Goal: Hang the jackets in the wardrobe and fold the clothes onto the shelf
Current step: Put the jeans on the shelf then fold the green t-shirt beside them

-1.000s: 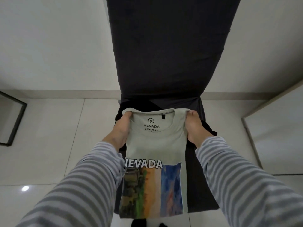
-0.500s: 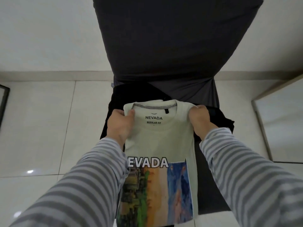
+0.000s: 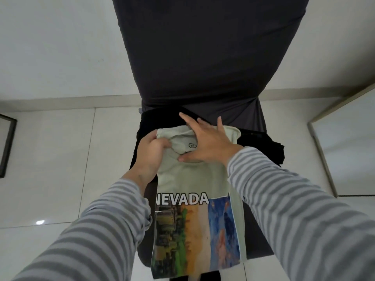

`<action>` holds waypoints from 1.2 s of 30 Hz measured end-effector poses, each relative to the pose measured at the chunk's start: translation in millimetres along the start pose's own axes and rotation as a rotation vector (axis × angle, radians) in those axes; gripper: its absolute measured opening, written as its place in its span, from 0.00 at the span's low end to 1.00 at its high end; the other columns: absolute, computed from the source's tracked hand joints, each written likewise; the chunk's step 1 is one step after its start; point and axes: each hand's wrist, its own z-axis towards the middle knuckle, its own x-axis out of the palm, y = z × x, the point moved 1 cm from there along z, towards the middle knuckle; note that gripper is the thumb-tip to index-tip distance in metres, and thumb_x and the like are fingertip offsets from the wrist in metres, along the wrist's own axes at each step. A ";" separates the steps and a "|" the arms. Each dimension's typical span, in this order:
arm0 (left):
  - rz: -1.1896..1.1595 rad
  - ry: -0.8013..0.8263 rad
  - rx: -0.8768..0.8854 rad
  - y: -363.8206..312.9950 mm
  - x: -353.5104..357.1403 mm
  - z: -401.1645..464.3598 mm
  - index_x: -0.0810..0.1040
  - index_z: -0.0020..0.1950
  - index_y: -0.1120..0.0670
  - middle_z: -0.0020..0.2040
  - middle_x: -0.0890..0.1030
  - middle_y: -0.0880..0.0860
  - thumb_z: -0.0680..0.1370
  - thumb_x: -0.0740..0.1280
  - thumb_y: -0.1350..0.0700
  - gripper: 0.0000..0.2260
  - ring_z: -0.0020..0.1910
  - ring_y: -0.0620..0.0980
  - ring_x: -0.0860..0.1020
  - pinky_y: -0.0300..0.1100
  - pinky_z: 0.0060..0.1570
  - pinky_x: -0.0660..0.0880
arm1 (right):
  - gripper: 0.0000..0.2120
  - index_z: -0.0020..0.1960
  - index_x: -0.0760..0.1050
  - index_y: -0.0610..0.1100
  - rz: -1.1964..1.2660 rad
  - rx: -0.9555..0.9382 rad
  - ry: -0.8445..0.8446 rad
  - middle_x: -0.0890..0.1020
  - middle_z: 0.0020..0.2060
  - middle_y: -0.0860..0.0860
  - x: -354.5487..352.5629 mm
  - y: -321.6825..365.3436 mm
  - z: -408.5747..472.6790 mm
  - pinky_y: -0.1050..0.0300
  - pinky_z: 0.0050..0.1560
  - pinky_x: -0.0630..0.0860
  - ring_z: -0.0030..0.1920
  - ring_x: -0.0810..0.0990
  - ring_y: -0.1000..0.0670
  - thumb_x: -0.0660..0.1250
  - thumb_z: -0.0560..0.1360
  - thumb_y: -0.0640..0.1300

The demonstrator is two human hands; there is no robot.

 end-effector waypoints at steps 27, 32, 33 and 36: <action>-0.035 -0.116 0.224 -192.0 23.9 -177.2 0.65 0.72 0.57 0.67 0.73 0.56 0.68 0.58 0.26 0.43 0.66 0.56 0.72 0.53 0.69 0.67 | 0.12 0.50 0.80 0.47 0.610 -0.004 -0.345 0.83 0.43 0.52 -385.4 153.9 -243.1 0.55 0.52 0.78 0.46 0.82 0.50 0.69 0.74 0.55; -0.470 0.032 0.009 -259.1 71.9 -212.1 0.55 0.76 0.52 0.67 0.71 0.53 0.73 0.51 0.27 0.40 0.65 0.61 0.73 0.59 0.64 0.71 | 0.11 0.47 0.80 0.46 0.654 -0.061 -0.611 0.84 0.41 0.50 -462.9 178.8 -317.6 0.59 0.44 0.80 0.39 0.83 0.51 0.70 0.74 0.53; -0.550 0.117 0.010 -270.9 79.1 -218.1 0.62 0.74 0.55 0.63 0.75 0.53 0.70 0.52 0.25 0.43 0.61 0.60 0.76 0.58 0.60 0.74 | 0.10 0.46 0.80 0.46 0.650 -0.062 -0.671 0.83 0.39 0.51 -473.2 181.0 -334.1 0.61 0.41 0.79 0.38 0.82 0.52 0.69 0.74 0.53; -0.566 0.125 0.147 -304.1 97.9 -236.1 0.76 0.57 0.58 0.54 0.80 0.56 0.73 0.53 0.28 0.36 0.51 0.57 0.80 0.50 0.52 0.77 | 0.16 0.48 0.80 0.43 0.487 0.023 -0.910 0.81 0.40 0.50 -495.9 173.6 -381.2 0.59 0.43 0.75 0.40 0.79 0.50 0.68 0.75 0.56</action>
